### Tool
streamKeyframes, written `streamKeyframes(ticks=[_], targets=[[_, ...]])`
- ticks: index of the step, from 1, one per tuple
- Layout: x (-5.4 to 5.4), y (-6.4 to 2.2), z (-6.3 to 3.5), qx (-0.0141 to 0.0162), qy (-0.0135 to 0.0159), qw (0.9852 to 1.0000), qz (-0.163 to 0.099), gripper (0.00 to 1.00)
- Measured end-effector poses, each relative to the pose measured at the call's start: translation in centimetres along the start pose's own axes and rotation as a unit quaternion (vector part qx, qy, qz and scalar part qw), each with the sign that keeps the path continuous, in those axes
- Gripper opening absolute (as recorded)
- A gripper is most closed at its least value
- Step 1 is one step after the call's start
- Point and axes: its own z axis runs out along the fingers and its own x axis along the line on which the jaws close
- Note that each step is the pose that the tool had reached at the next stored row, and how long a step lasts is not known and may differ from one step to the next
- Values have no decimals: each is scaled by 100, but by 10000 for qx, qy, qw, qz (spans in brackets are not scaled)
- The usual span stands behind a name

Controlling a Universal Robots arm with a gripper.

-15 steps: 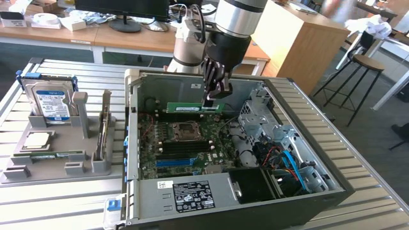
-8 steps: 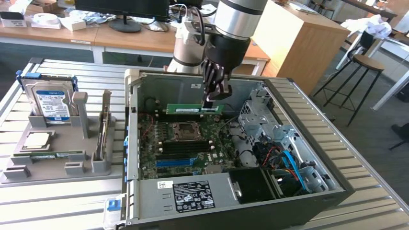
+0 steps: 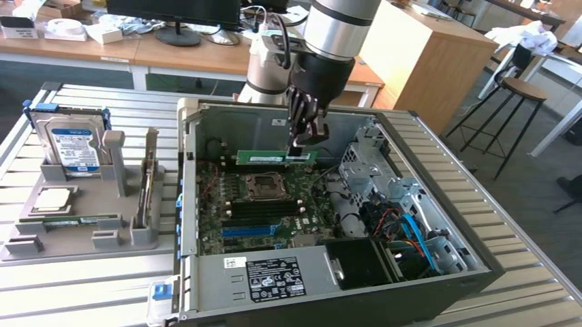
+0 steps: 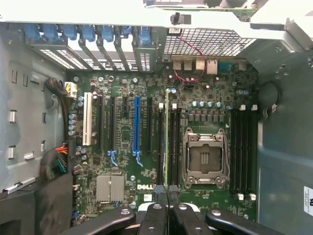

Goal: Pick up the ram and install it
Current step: 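Pick up the ram and move it above insertion slot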

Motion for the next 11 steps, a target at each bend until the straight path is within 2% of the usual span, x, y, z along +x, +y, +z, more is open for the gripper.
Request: streamKeyframes(ticks=[11], targets=[[1, -2, 49, 0, 0, 10000, 0, 11]])
